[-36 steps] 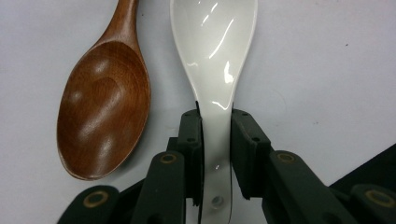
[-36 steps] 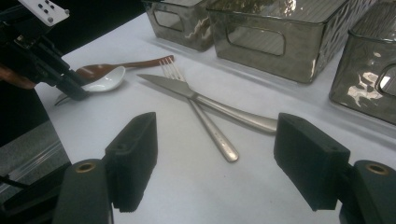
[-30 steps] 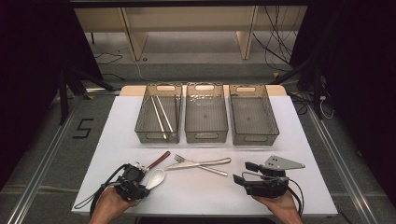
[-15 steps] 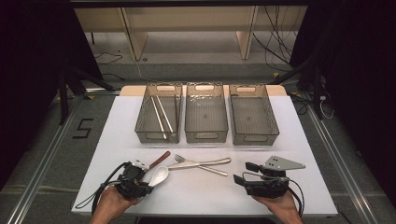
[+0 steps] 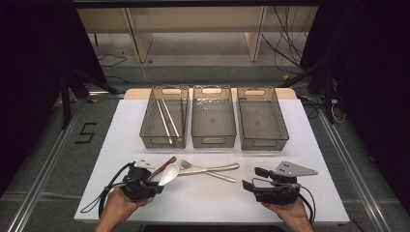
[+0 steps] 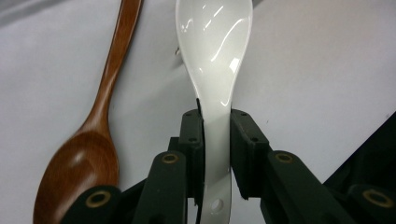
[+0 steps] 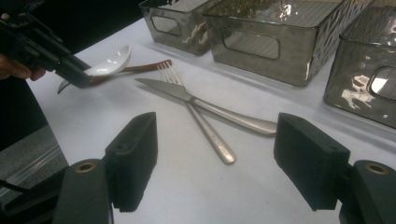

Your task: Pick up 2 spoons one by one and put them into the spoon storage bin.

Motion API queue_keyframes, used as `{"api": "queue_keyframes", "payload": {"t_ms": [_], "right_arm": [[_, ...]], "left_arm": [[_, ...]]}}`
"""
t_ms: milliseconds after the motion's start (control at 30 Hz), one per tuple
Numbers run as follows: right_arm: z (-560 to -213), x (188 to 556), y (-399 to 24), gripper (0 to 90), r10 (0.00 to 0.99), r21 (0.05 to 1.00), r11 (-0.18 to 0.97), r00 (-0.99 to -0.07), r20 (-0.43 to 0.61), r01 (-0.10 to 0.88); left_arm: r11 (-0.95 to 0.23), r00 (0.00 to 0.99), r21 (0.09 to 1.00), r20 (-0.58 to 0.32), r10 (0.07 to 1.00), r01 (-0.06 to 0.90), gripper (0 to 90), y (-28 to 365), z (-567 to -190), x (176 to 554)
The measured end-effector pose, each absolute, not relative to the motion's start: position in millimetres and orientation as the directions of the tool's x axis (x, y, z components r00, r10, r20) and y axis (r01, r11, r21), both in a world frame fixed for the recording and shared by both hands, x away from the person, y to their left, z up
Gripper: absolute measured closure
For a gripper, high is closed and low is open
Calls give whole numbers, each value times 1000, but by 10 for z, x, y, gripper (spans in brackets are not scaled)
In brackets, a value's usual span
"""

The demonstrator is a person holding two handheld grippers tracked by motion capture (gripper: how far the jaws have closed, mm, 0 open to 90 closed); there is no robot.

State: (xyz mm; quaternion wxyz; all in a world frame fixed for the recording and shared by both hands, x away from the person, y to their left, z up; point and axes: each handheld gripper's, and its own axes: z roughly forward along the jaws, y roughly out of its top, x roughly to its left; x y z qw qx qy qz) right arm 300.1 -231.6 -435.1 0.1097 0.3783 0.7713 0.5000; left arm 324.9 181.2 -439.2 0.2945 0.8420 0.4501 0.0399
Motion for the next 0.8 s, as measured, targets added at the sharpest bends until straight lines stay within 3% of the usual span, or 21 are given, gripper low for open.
{"api": "queue_keyframes", "payload": {"t_ms": [800], "right_arm": [[-4333, 2993, -2338, 309, 690, 861, 202, -692, 213, 467]], "left_arm": [[-354, 625, 655, -233, 745, 667, 757, 1419, -4076, 3848]]}}
